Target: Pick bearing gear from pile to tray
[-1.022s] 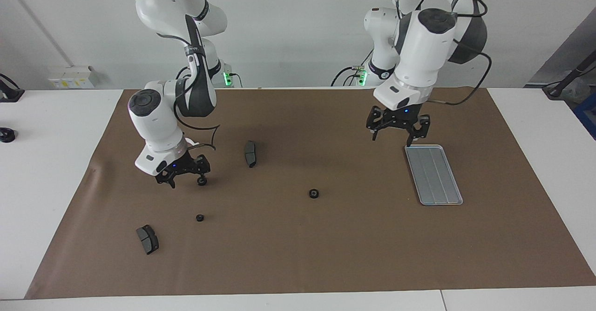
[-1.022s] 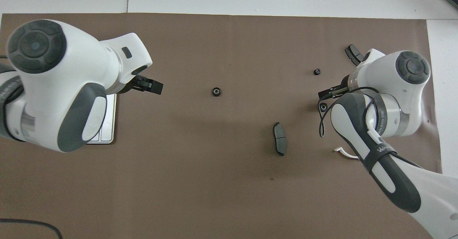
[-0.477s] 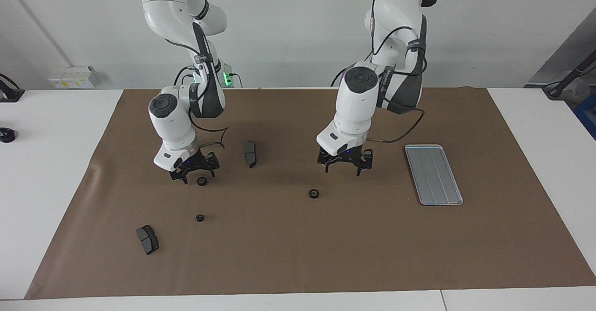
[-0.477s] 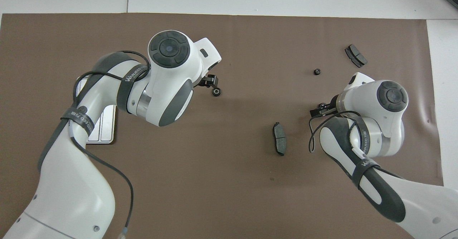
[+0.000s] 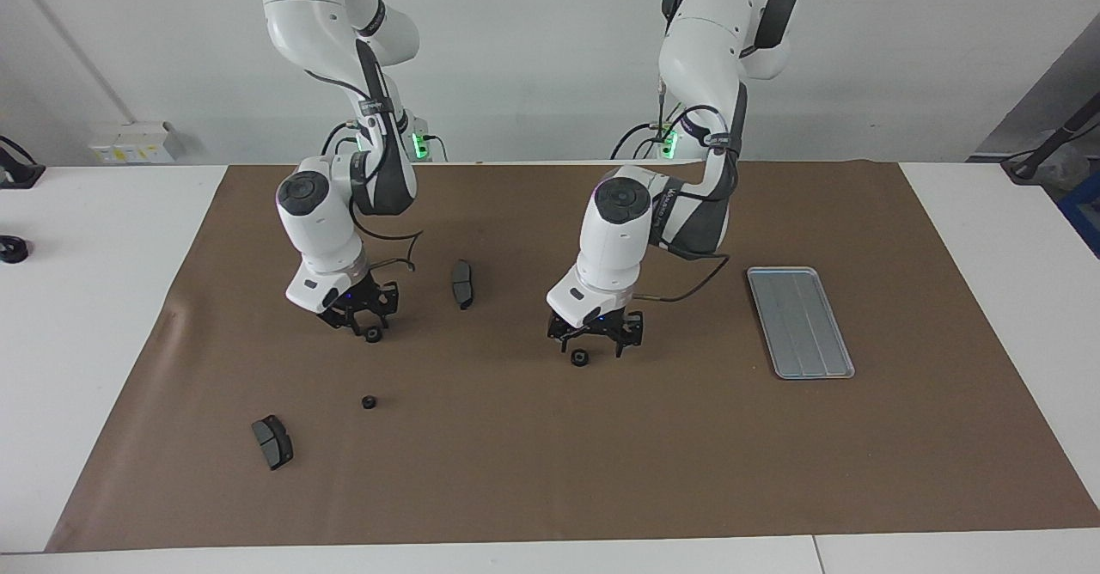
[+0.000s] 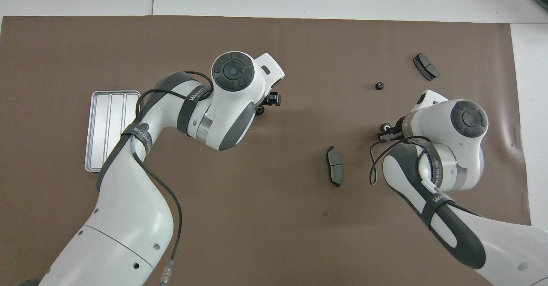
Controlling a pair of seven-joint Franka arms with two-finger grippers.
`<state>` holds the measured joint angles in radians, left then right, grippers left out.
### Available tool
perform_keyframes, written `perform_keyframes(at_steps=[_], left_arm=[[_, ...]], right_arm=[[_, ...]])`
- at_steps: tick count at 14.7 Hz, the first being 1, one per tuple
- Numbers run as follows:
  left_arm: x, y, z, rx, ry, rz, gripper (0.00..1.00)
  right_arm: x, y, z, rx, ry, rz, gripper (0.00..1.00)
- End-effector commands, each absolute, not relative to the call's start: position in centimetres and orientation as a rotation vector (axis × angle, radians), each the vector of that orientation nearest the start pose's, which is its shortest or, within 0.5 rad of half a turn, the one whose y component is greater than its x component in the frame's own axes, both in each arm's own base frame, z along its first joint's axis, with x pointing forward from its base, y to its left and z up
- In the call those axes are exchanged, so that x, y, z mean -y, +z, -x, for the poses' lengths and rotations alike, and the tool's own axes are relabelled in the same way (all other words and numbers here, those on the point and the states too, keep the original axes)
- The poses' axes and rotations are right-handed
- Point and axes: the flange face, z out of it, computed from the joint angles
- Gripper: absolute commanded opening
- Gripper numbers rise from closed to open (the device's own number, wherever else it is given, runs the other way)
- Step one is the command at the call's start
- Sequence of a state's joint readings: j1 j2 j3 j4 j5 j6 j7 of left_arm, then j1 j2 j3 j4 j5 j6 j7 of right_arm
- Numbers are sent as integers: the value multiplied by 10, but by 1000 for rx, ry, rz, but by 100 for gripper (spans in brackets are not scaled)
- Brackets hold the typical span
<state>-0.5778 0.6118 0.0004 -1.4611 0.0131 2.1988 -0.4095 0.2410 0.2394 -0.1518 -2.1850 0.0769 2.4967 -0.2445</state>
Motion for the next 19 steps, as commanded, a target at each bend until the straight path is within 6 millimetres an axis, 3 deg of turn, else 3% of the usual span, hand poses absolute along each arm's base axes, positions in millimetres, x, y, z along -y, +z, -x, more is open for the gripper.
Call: perform_keyframes(at_steps=[1, 3, 4, 6, 8, 12, 14, 16, 18, 19], left_arm=[[411, 315, -607, -252, -178, 3163, 100], [410, 313, -606, -250, -182, 3168, 100], [410, 314, -606, -247, -188, 3173, 99], [409, 314, -607, -235, -188, 3178, 87], [407, 307, -607, -233, -213, 3183, 84], [404, 297, -602, -239, -212, 3178, 80], [404, 296, -600, -240, -202, 3177, 77], [402, 296, -601, -236, -199, 3175, 61], [400, 297, -600, -228, -177, 3172, 16], [399, 297, -599, -215, -159, 3166, 0]], right_arm=[[-48, 289, -554, 457, -160, 3080, 36], [-50, 290, -555, 443, -167, 3082, 7], [-52, 291, -556, 446, -171, 3081, 0], [-55, 294, -558, 420, -181, 3083, 0], [-59, 303, -564, 350, -198, 3085, 0], [-63, 347, -578, 71, -236, 3075, 0], [-65, 363, -586, 55, -225, 3072, 0], [-65, 364, -586, 55, -223, 3072, 0], [-66, 366, -586, 35, -215, 3071, 0], [-73, 369, -586, 5, -204, 3066, 0]])
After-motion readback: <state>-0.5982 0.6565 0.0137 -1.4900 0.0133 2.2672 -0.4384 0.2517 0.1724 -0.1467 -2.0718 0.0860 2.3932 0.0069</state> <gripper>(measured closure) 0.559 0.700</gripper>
